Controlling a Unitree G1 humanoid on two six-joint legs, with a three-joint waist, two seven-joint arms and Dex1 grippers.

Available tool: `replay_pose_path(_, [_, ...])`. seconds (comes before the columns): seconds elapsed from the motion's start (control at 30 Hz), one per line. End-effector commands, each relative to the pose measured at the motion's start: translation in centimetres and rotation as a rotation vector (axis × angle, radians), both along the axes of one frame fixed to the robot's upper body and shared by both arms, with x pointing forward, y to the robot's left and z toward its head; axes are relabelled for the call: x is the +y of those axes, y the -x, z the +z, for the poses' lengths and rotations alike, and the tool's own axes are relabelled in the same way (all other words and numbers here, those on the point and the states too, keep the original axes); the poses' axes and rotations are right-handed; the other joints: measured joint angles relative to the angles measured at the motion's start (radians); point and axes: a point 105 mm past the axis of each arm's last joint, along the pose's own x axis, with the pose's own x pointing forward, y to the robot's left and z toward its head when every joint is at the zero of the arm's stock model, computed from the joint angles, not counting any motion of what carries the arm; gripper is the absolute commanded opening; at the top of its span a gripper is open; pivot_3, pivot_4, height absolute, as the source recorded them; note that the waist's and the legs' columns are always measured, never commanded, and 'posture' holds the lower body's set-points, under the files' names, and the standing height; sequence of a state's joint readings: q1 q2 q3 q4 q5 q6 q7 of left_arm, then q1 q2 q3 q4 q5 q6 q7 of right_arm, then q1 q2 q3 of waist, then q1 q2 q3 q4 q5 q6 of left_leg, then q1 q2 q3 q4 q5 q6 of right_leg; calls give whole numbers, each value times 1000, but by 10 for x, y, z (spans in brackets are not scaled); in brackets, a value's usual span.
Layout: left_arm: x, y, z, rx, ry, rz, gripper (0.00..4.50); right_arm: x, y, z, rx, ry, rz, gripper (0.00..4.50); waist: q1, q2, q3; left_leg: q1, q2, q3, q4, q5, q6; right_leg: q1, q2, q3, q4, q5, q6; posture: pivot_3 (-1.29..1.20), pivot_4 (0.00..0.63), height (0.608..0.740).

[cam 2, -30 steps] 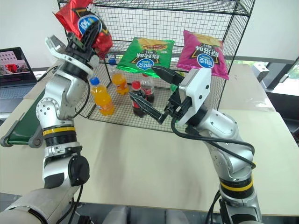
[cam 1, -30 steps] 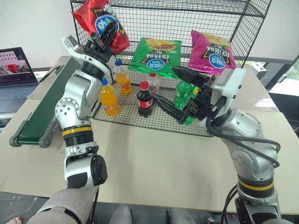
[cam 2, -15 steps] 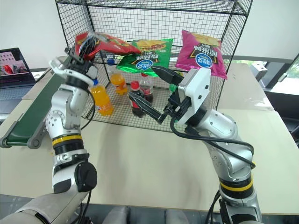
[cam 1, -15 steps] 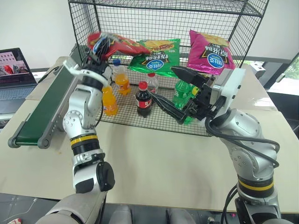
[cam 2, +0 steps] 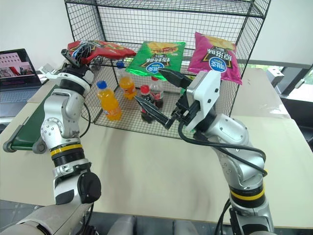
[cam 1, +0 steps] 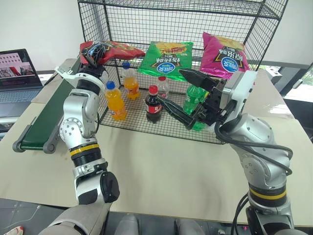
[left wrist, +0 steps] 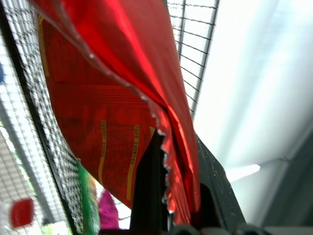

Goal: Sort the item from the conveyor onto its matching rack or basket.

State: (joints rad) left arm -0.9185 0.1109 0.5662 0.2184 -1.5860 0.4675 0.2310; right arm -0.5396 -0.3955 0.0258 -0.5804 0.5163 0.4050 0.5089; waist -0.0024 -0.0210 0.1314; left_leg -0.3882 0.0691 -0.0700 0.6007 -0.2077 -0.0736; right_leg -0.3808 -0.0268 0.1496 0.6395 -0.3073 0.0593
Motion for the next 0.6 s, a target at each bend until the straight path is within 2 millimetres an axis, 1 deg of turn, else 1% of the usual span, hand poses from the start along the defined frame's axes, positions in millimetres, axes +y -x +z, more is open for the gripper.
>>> replay_pose_path(0.03, [-9,-12,12,12,-32,21,24,-1,5,14,-36,-45,-16,4500,-1,0,0,0,0,0,0,0,0,0,0,0,0,0,0,0,150,740])
replay_pose_path(0.1, [-18,-20,12,35,-52,12,24,1,5,14,-39,-43,-18,4500,0,0,0,0,0,0,0,0,0,0,0,0,0,0,0,0,150,740])
replay_pose_path(0.17, [-24,-24,16,36,-60,3,24,1,6,13,-38,-40,-20,4500,-1,0,0,0,0,0,0,0,0,0,0,0,-1,0,0,0,150,740])
replay_pose_path(0.33, [-29,-30,25,29,-70,18,24,1,5,13,-36,-37,-27,4500,-2,0,0,0,0,0,-1,0,0,0,0,0,-1,0,0,0,150,740])
replay_pose_path(0.43, [-27,-34,25,41,-80,51,24,0,5,12,-35,-34,-31,4500,-4,0,0,0,0,0,-1,0,0,0,0,0,-1,0,0,0,150,740])
replay_pose_path(0.53, [-16,-36,21,59,-89,118,24,-1,4,10,-33,-29,-35,4500,-7,0,0,0,0,0,-2,0,0,0,0,0,-1,0,0,0,150,740])
replay_pose_path(0.57, [-14,-36,22,56,-87,129,559,-1,4,10,-32,-28,-35,4500,-8,0,0,0,0,0,-2,0,0,0,0,0,-1,0,0,0,150,740])
replay_pose_path(0.6, [-13,-36,24,45,-87,133,853,-1,4,10,-32,-28,-35,4500,-9,0,0,0,0,0,-2,0,0,0,0,0,-1,0,0,0,150,740])
